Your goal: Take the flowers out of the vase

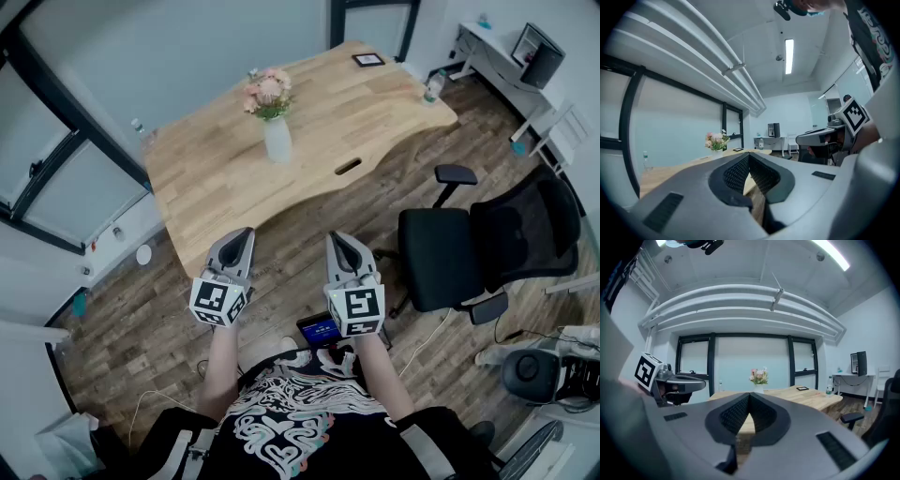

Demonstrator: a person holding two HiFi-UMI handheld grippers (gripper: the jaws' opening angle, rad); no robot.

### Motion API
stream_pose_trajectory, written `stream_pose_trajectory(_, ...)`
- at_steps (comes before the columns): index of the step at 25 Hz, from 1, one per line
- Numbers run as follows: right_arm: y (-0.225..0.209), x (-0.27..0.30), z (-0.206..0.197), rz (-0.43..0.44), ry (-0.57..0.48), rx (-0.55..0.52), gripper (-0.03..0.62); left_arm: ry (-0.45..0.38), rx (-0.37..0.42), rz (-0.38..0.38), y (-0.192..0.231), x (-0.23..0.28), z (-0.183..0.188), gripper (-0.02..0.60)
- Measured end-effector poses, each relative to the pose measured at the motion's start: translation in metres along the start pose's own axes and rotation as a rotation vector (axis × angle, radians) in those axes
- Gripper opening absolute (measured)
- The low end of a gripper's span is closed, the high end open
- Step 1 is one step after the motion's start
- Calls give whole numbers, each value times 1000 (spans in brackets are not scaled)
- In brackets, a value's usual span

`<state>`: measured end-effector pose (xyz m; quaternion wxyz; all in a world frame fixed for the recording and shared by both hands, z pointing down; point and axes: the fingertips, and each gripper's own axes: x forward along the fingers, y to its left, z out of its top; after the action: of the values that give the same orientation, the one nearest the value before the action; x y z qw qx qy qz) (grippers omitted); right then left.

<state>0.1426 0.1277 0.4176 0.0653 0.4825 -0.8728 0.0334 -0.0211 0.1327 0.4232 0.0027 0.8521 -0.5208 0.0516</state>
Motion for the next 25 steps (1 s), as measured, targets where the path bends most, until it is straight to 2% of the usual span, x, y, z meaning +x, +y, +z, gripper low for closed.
stream_pose_trajectory(6,24,-1,-4,23,-4,-6,5,0,0,-9,-5,-16,-4,2)
stream_pose_trajectory(13,30,-4,-11,25,21,-27,5,-5,-25,8,-4,-32,-7,2)
stream_pose_trajectory(25,25,-17,-14,73,13,-11,5,-24,-46,-57,-31,-20,-5,2)
